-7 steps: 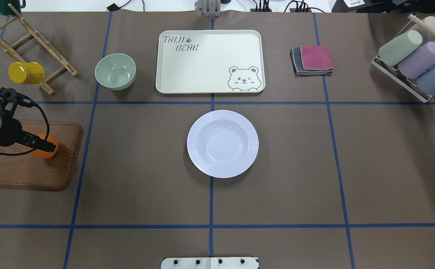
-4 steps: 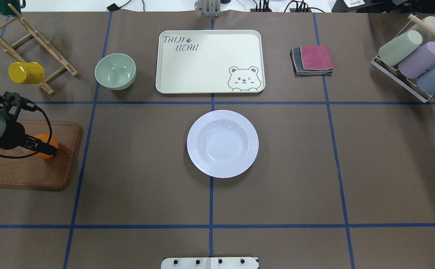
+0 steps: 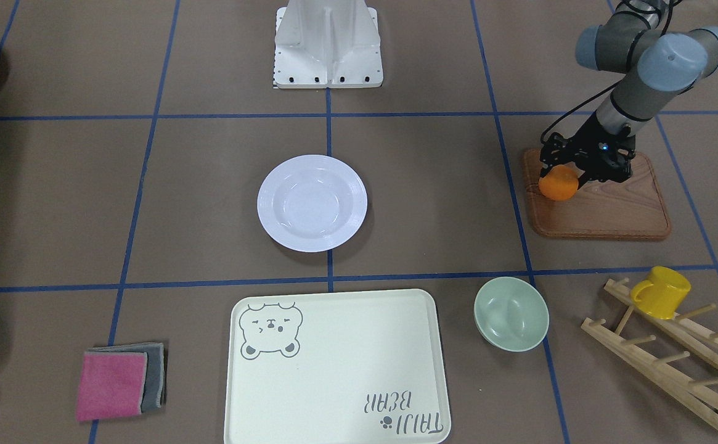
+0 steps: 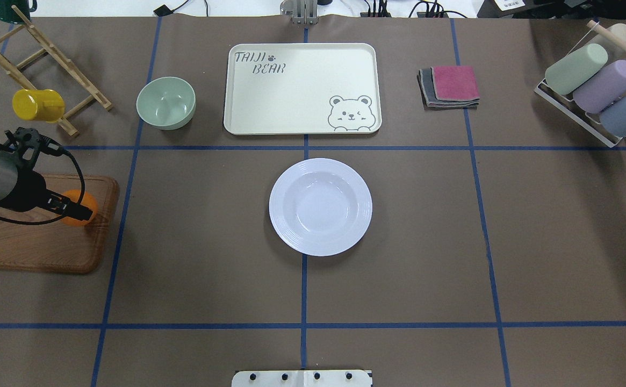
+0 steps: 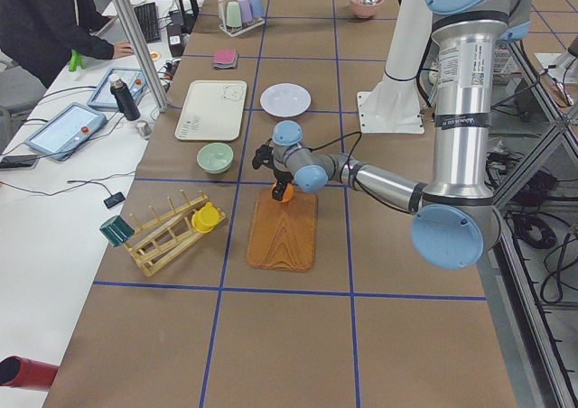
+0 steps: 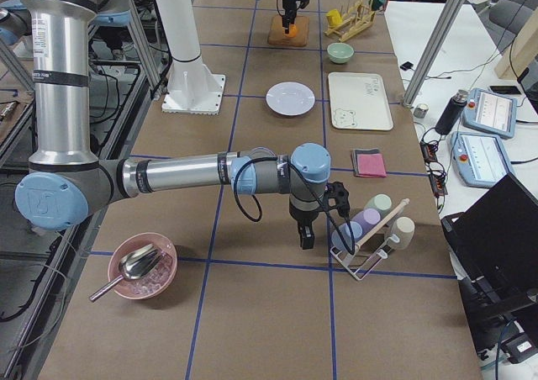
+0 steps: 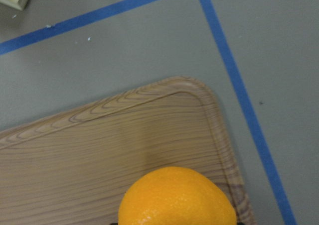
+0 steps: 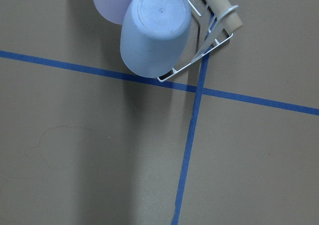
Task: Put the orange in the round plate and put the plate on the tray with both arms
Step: 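Reach the left gripper down to the orange on the wooden board and grasp it, then carry the orange with the left gripper and lower it onto the white plate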
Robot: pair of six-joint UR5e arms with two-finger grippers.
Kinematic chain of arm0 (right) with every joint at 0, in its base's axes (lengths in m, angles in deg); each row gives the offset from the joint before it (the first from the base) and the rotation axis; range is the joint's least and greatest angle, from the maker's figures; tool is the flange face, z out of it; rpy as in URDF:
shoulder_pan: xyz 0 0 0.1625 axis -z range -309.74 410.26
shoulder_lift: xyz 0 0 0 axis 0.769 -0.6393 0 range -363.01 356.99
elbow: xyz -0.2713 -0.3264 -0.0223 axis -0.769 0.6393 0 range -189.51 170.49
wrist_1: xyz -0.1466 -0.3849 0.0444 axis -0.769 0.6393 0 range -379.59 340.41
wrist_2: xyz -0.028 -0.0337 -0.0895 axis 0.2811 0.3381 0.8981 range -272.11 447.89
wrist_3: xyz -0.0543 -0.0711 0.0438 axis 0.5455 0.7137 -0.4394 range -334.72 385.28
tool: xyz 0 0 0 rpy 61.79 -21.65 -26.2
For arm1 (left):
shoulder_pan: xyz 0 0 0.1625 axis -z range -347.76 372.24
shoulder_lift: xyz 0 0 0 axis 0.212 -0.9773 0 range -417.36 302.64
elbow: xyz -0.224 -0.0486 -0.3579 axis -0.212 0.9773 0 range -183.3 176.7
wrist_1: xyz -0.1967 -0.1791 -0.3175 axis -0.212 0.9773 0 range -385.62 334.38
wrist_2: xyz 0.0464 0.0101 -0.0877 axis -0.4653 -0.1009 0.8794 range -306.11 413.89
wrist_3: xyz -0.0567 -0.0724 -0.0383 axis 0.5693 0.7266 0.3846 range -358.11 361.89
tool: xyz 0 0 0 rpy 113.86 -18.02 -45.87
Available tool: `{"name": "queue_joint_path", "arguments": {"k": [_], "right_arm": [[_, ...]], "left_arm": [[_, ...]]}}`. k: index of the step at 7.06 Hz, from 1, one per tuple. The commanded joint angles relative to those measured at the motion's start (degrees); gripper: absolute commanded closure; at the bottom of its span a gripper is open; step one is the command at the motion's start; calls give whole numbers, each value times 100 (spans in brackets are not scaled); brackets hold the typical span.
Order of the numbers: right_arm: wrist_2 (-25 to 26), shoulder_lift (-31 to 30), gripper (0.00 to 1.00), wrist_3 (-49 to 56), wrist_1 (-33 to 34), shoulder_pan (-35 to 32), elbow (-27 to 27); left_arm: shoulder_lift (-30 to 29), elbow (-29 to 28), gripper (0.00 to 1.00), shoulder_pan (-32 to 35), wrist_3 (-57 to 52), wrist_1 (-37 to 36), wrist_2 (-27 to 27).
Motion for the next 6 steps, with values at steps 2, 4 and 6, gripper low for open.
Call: {"name": "queue_joint_path", "arguments": {"k": [2,4,6], "right_arm": [[-80,68,0,-10,-1,9,-11],[-133,296,0,-577,-1,148,-11],[-133,533,0,-1019,-10,438,-19]], "left_arm": [[-2090,225,100,-181,1071,-2211,-16],[-3569,-369,100,-917,2202,-2870,-504],[-4975,-1884,100,-1726,3128,-2722,-1297]]}}
